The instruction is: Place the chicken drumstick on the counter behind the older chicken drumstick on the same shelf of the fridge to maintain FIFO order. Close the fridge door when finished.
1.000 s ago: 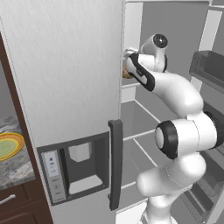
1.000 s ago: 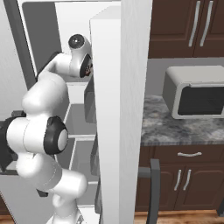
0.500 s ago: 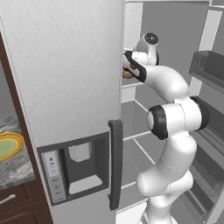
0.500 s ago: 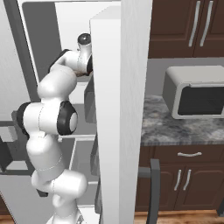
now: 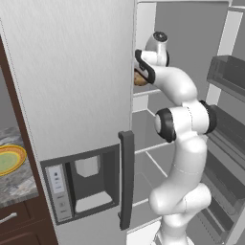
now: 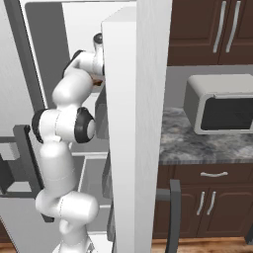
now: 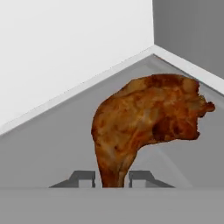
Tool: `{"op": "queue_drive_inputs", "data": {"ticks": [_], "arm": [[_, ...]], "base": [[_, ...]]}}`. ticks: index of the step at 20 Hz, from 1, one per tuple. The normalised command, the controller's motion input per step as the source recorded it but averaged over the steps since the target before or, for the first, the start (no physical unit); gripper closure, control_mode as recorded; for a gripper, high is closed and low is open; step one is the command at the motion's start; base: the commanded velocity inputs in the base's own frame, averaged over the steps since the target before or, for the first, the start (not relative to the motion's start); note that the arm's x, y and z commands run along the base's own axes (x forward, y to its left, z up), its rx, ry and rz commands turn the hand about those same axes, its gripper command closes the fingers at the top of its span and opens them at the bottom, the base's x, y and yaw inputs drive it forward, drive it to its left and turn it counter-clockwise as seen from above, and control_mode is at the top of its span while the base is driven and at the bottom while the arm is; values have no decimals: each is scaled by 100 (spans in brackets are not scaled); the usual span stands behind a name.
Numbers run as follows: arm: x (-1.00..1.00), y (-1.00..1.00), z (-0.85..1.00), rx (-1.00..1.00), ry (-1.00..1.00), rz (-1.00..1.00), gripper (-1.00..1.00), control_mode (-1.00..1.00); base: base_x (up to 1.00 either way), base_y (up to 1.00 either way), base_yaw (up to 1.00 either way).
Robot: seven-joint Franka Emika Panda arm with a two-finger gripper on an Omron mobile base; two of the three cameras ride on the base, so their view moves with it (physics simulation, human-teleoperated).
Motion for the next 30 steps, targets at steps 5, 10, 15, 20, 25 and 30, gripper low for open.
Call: {"op": "queue_drive_inputs", "data": {"ticks": [5,10,15,20,25,30], "arm": [[0,0,-25,0,-3,0,-100,-100],[-29,0,-1,0,-12,1,-100,-100],[-95,0,0,2,-23,1,-100,-100],[-100,0,3,3,-18,0,-100,-100],[-100,16,16,1,-12,0,-100,-100],[-100,13,32,0,-4,-3,-100,-100]], "base": [[0,0,0],[0,0,0],[0,0,0],[0,0,0],[0,0,0],[0,0,0]]}}
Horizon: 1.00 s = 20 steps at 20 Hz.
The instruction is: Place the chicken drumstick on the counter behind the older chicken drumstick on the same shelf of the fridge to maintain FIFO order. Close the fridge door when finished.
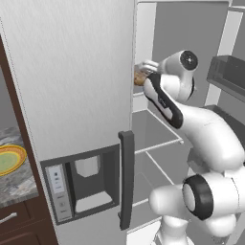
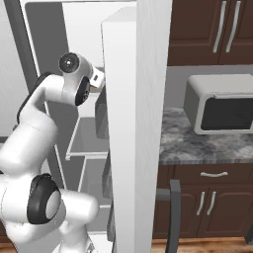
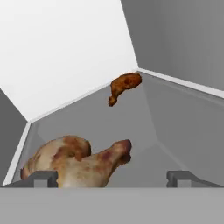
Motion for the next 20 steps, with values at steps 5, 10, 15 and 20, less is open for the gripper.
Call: {"op": "queue_drive_inputs", "data": {"ticks": [5,10,15,20], "arm": [[-100,5,27,0,0,-6,-100,-100],[-100,0,2,0,0,-12,-100,-100],[-100,-1,0,0,0,-7,-100,-100],[-100,-6,-7,0,3,0,-100,-100]], "base": [[0,0,0],[0,0,0],[0,0,0],[0,0,0]]}}
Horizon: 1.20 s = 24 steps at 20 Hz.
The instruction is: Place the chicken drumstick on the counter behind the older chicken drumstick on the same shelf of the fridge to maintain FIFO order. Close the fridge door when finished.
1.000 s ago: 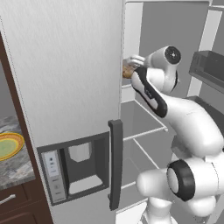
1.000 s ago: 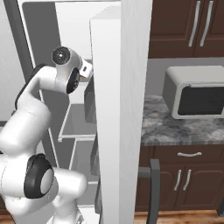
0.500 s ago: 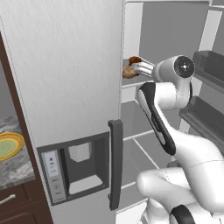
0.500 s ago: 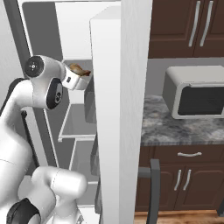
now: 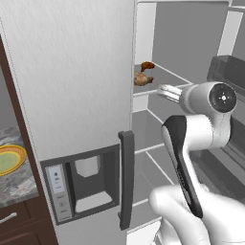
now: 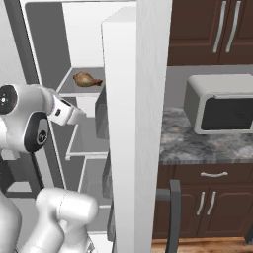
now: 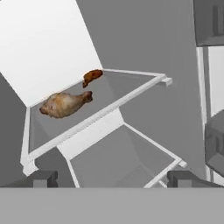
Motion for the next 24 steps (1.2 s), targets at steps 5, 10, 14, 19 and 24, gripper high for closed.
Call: {"op": "queue_drive_inputs", "data": {"ticks": [5,10,14,19,24], "arm": [[-72,-3,-48,0,8,0,-100,-100],[-21,0,-77,0,6,0,-100,-100],[-41,18,-47,0,0,0,-100,-100],[0,0,0,0,0,0,-100,100],[0,0,0,0,0,0,-100,100]], "base": [[0,0,0],[0,0,0],[0,0,0],[-97,40,-10],[-98,5,-33]]}}
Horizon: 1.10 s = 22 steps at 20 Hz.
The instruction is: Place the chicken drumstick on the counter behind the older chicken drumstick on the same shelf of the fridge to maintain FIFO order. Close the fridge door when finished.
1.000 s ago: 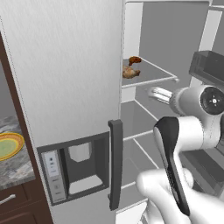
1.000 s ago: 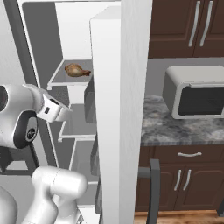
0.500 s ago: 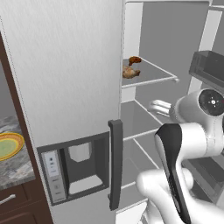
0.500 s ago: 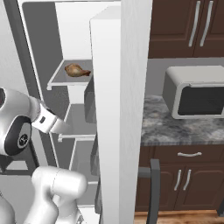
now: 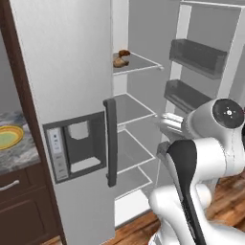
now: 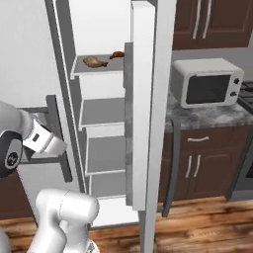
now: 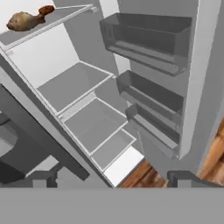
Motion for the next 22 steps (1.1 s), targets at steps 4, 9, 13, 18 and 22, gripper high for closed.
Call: {"op": "queue_drive_inputs", "data": {"ticks": [4,9,13,18,22], "arm": [[0,0,0,0,0,0,-100,100],[0,0,0,0,0,0,-100,100],[0,0,0,0,0,0,-100,100],[0,0,0,0,0,0,-100,100],[0,0,0,0,0,0,-100,100]], "base": [[-41,-36,-49],[-5,-72,-46],[1,-99,-30],[11,-85,-45],[75,-51,-25]]}}
